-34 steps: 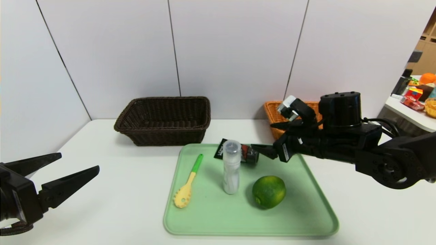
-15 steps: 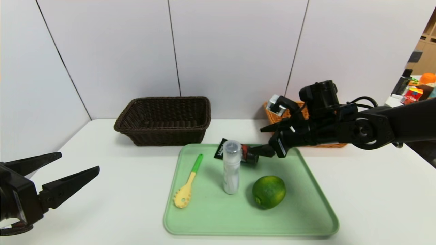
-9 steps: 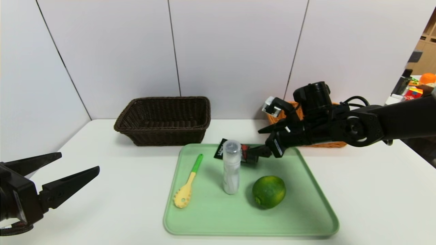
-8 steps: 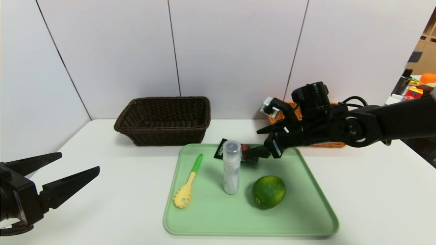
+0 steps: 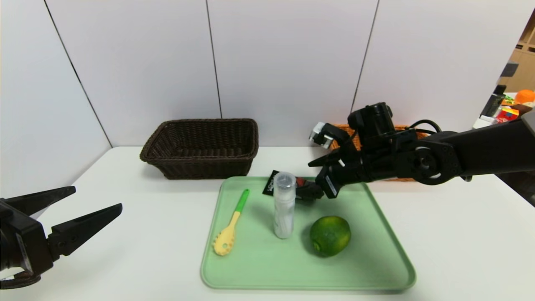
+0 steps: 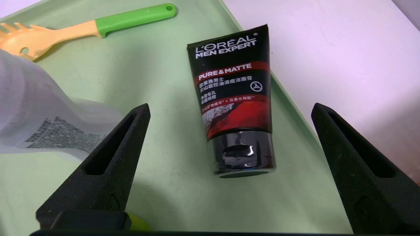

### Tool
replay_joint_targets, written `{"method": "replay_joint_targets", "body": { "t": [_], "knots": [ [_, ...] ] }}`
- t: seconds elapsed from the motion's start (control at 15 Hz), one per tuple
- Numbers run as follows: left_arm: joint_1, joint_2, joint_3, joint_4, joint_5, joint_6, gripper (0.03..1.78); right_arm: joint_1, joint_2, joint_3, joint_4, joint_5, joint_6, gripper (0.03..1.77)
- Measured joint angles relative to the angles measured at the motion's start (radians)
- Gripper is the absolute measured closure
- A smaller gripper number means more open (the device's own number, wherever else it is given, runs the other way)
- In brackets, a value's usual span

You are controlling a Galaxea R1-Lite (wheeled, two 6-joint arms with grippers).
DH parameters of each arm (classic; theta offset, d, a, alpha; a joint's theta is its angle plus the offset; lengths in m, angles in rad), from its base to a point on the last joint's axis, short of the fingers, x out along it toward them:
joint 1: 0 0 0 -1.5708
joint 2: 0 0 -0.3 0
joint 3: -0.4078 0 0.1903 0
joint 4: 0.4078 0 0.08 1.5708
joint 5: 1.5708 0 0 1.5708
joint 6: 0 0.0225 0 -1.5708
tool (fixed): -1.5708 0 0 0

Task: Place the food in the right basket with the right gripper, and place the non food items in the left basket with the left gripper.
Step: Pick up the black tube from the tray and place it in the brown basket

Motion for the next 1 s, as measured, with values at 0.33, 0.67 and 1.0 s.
{"method": "replay_joint_targets", "body": {
  "t": [0.33,0.67,1.0],
  "knots": [
    [-0.001,0.0,0.001,0.001,-0.001,0.017,0.12,0.003,0.0,0.001,0.0,-0.022,-0.004,0.1],
    [-0.001,0.013,-0.004,0.001,-0.002,0.03,0.12,0.007,0.003,0.003,0.001,-0.037,-0.014,0.1],
    [-0.001,0.023,-0.006,0.001,-0.002,0.029,0.12,0.002,0.01,0.013,0.003,-0.066,-0.027,0.1]
  ]
}}
